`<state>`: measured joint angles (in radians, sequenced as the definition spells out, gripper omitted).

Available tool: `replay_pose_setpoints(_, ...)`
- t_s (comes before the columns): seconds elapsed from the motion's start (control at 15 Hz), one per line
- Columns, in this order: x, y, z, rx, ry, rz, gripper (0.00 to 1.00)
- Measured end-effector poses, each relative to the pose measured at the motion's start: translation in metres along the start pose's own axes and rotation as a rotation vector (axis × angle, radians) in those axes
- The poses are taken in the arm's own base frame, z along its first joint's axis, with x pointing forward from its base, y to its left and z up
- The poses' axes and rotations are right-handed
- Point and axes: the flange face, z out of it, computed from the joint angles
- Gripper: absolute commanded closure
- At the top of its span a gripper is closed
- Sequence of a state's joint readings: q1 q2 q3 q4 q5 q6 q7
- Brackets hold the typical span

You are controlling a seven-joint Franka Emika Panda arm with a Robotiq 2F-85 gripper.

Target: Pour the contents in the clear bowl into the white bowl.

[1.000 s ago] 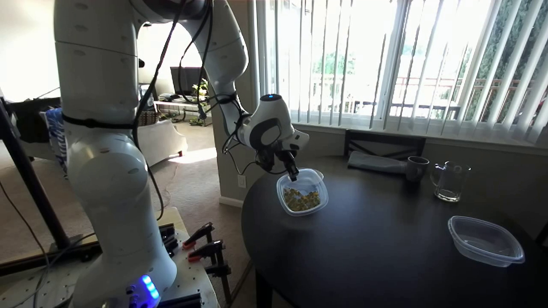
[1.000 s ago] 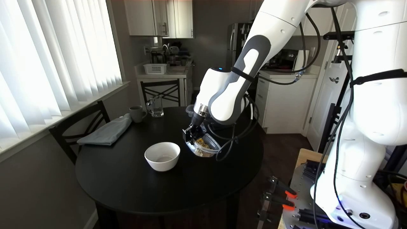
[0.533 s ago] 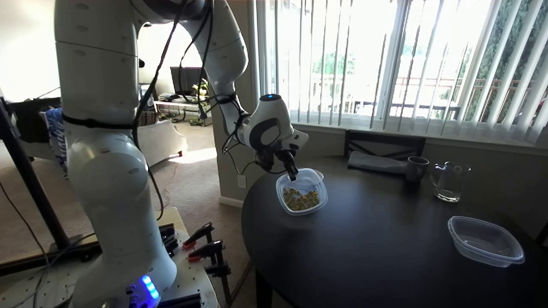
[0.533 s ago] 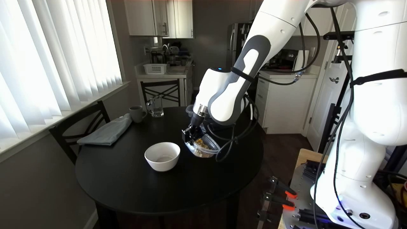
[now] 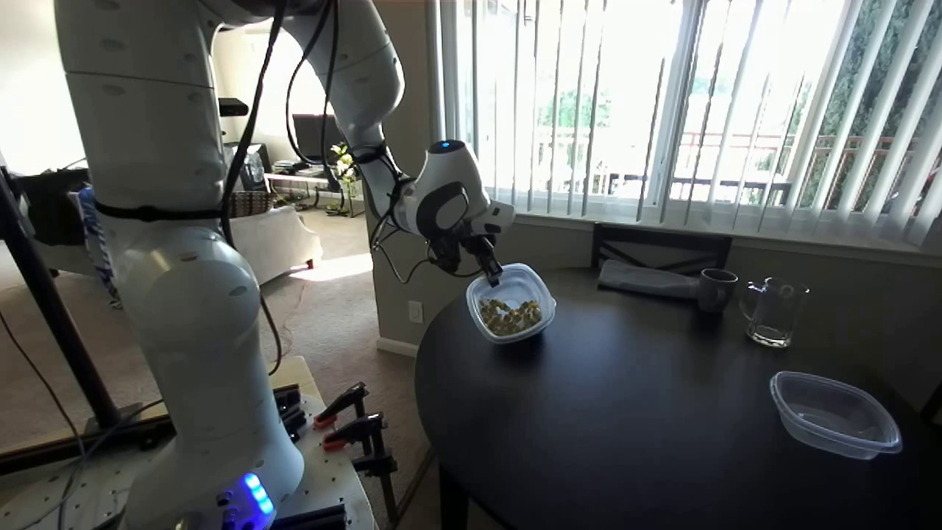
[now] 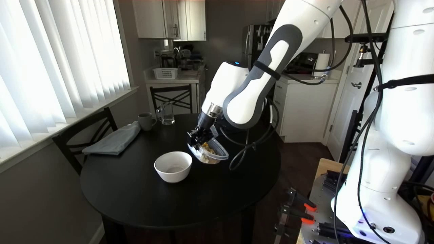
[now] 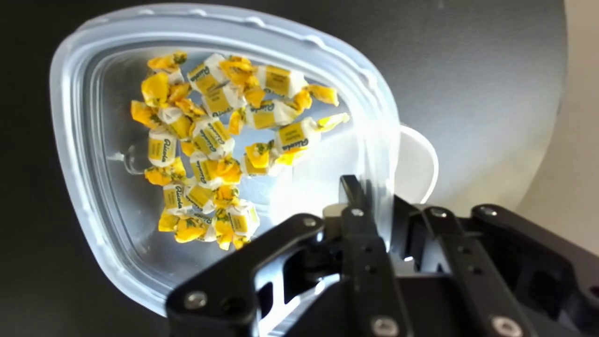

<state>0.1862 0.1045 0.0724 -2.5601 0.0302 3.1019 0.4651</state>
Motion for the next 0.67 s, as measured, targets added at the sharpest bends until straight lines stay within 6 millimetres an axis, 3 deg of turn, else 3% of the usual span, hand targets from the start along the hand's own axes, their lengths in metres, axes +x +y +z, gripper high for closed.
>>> replay_pose_setpoints(0.33, -0.007, -0.054, -0.037, 0.087, 0.068, -0.076, 0.99)
replay_pose_setpoints(0.67, -0.012, -0.109, -0.051, 0.214, 0.144, -0.060, 0.99)
